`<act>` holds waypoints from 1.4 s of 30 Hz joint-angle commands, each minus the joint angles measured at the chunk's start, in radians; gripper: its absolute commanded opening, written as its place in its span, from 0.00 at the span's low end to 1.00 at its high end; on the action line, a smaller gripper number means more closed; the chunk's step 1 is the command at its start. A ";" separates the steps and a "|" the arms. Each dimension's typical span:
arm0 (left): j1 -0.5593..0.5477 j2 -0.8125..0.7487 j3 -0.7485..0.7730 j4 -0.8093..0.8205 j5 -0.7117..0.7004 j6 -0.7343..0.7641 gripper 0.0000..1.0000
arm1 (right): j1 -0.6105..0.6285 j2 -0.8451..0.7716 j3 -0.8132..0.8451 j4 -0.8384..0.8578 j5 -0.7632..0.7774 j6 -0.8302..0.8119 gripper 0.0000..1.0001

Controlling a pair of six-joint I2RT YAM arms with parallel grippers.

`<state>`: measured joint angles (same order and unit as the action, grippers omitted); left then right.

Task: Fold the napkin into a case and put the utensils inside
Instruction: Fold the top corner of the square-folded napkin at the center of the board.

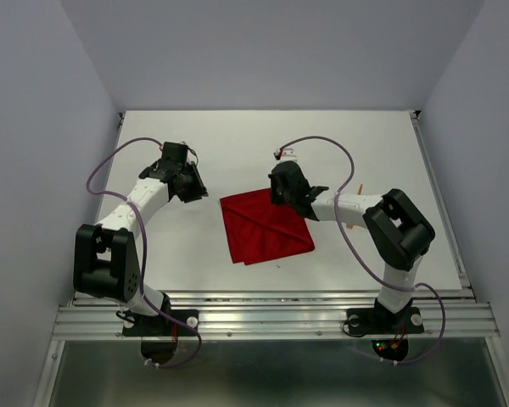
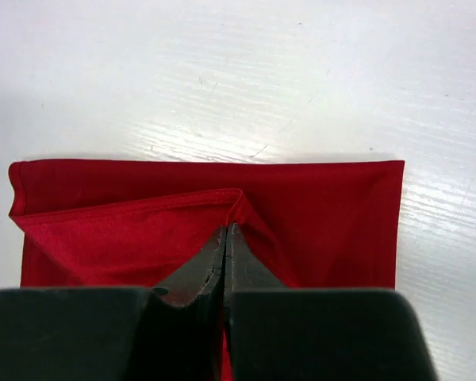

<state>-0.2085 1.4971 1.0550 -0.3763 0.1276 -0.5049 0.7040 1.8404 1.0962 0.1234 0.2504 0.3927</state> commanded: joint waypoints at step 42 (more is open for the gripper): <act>-0.029 0.015 0.016 -0.004 0.001 0.025 0.35 | -0.107 0.042 0.042 0.076 0.024 0.061 0.01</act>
<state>-0.2298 1.5173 1.0550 -0.3752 0.1295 -0.4988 0.6025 1.8744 1.1156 0.1425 0.2470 0.4419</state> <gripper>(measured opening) 0.353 0.015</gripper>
